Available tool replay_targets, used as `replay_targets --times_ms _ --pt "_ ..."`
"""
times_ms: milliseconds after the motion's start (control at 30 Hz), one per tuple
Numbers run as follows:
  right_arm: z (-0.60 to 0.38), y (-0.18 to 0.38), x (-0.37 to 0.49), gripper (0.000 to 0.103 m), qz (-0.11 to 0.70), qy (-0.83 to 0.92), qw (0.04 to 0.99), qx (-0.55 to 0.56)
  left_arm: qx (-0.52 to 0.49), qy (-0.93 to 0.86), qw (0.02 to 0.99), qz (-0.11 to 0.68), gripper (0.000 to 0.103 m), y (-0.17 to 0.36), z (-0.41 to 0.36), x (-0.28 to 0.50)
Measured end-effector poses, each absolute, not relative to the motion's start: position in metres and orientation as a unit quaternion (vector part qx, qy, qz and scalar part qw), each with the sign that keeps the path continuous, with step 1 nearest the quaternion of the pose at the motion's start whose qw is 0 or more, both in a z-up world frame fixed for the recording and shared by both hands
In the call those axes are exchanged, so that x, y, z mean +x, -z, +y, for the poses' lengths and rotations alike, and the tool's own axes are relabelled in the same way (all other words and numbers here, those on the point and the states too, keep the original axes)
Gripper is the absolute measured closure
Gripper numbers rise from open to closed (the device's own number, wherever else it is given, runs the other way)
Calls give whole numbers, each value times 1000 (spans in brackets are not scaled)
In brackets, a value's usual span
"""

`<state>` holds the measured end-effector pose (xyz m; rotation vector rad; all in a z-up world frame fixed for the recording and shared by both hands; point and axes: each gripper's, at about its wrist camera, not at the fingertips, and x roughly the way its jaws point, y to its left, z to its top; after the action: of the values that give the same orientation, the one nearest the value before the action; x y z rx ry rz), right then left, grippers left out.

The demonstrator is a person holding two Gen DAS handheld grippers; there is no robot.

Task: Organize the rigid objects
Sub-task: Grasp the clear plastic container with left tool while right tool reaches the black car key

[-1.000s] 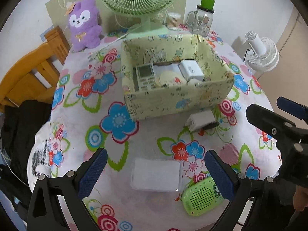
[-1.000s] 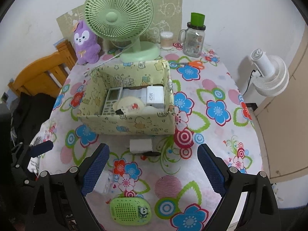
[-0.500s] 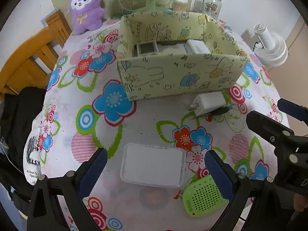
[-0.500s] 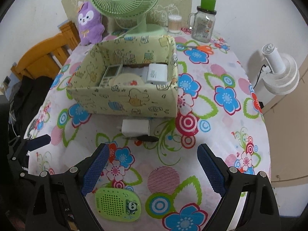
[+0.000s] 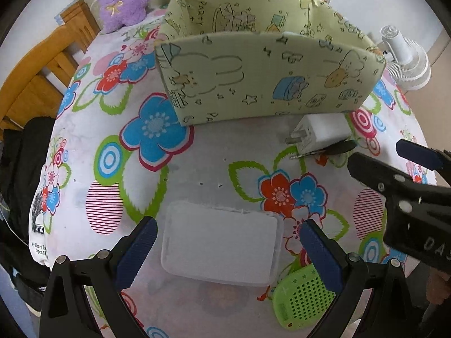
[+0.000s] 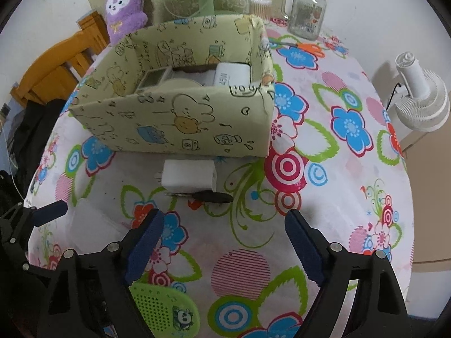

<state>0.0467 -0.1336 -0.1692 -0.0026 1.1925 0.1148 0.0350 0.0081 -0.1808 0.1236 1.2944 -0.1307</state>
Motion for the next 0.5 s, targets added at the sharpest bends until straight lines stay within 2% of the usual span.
replay_targets --times_ms 167,500 --pt "-133 180 53 18 568 -56 821 6 63 56 790 607 1 188 7 35" --pt "-127 194 66 29 573 -64 817 9 46 45 785 617 11 197 11 39"
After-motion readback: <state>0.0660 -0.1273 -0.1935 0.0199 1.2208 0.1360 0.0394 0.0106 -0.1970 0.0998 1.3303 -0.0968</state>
